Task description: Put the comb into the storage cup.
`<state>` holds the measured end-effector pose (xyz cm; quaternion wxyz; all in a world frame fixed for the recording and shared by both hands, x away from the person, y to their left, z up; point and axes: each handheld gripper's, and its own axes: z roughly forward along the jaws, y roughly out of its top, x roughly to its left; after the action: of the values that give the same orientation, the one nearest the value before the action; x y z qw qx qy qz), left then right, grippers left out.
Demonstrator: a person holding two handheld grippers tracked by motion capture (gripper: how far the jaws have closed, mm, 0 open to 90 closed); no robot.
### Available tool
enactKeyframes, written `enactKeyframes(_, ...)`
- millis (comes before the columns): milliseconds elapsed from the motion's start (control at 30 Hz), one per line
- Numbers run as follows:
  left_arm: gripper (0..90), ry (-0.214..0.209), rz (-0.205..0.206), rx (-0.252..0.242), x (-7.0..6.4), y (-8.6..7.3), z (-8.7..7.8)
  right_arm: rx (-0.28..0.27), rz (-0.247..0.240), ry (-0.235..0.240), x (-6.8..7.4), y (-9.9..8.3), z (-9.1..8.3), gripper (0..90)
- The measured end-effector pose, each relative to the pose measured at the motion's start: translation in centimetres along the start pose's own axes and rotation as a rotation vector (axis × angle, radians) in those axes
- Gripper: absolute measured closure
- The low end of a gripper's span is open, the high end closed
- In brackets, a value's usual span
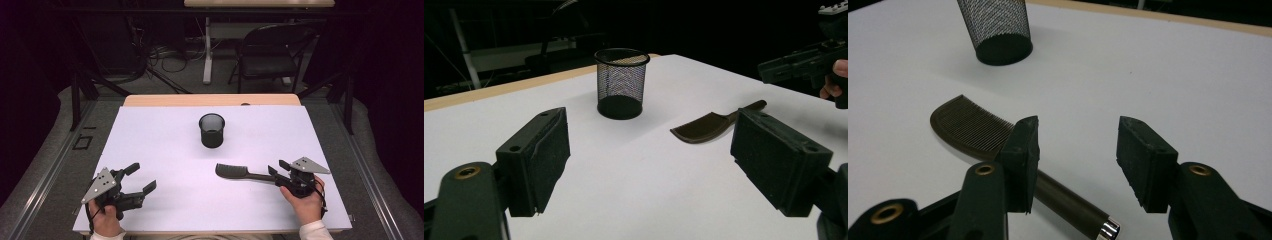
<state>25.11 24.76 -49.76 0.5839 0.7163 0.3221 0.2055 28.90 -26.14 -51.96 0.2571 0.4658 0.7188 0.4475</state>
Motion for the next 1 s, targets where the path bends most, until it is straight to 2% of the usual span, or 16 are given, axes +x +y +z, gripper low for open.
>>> enactKeyframes(33, 16.2, 0.000, 0.001, -0.001, 0.0, 0.0, 0.0, 0.025, -0.004, 0.005, 0.1, 0.1, 0.2, 51.5)
enactKeyframes(167, 16.2, 0.001, 0.003, 0.001, -0.1, 0.0, 0.0, 0.060, -0.006, 0.015, 0.1, 0.5, 0.5, 53.3)
enactKeyframes(267, 16.2, 0.002, 0.002, 0.003, -0.1, 0.0, 0.0, 0.068, 0.003, 0.023, 0.0, 0.9, 0.7, 55.5)
enactKeyframes(433, 16.2, 0.002, 0.002, 0.005, -0.1, -0.1, 0.1, 0.121, 0.024, 0.016, -0.3, 1.5, 1.8, 57.7)
enactKeyframes(533, 16.2, 0.003, 0.002, 0.005, -0.1, -0.1, 0.1, 0.131, 0.028, 0.007, -0.3, 1.6, 2.2, 58.3)
enactKeyframes(600, 16.2, 0.003, 0.002, 0.006, -0.1, -0.1, 0.1, 0.151, 0.016, -0.007, -0.3, 1.4, 2.5, 59.0)
enactKeyframes(800, 16.2, -0.002, 0.006, 0.012, -0.1, -0.1, 0.1, 0.154, 0.012, -0.028, -0.4, 1.2, 2.7, 59.5)
enactKeyframes(1000, 16.2, -0.002, 0.006, 0.018, -0.1, -0.2, 0.2, 0.167, 0.004, -0.054, -0.6, 0.9, 3.0, 67.6)
